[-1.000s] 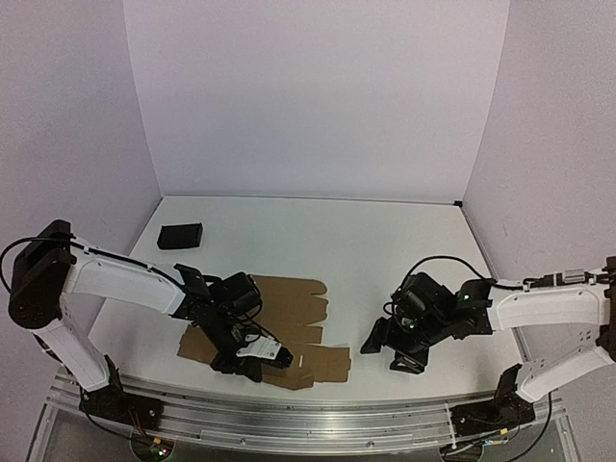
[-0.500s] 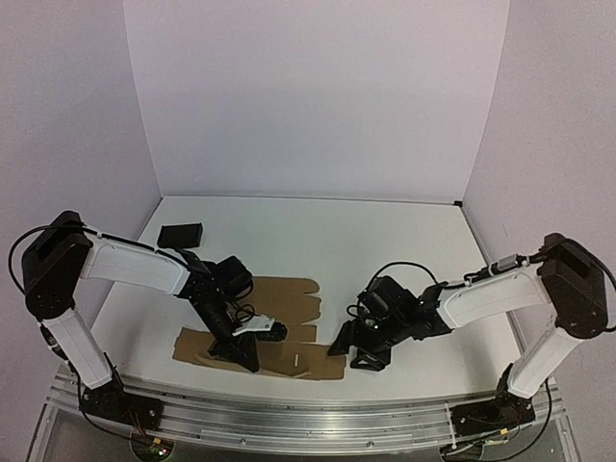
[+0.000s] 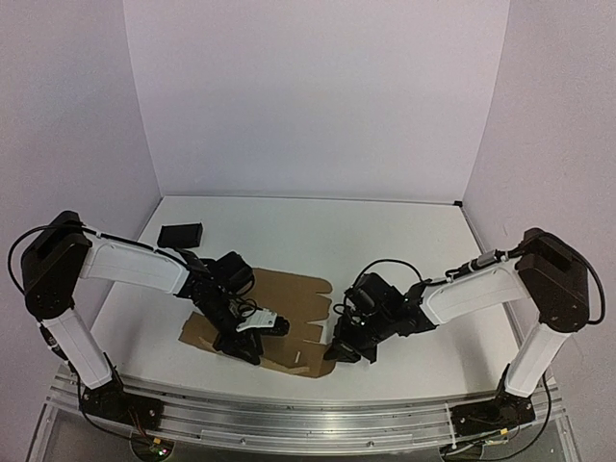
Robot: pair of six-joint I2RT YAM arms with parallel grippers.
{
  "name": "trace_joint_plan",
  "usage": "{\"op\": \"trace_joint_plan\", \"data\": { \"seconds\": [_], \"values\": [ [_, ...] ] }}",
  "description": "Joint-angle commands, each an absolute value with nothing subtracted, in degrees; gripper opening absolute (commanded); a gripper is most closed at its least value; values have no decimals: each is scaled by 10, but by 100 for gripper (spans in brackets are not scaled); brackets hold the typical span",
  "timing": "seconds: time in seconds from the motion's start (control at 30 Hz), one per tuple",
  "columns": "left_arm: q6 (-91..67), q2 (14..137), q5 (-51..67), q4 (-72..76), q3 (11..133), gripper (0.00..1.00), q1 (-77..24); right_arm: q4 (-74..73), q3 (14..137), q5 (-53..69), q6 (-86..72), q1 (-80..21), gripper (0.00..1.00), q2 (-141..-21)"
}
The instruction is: Fold the paper box
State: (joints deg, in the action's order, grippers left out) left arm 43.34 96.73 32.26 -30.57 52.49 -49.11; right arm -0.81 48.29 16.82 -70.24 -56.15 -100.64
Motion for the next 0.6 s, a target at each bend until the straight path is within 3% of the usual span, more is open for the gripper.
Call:
{"op": "trace_joint_plan", "data": {
  "seconds": [0.0,0.13,0.23,0.33,0.37,0.57],
  "values": [
    [447,965,270,-275,531,34,-490,-60,533,187,-702,-574,0,-992],
    [446,977,285,-279,543,33,-492,-102,555,182,-701,-576,0,-987],
    [447,983,306,-294,555,15,-492,-149,578,169,-695,-578,0,-982],
    [450,983,337,-315,563,4,-492,-188,593,151,-690,-580,1,-976],
    [450,983,348,-319,565,1,-492,-191,593,146,-691,-581,4,-974],
    [480,979,365,-339,554,0,-494,-199,598,154,-651,-574,49,-955]
  ]
}}
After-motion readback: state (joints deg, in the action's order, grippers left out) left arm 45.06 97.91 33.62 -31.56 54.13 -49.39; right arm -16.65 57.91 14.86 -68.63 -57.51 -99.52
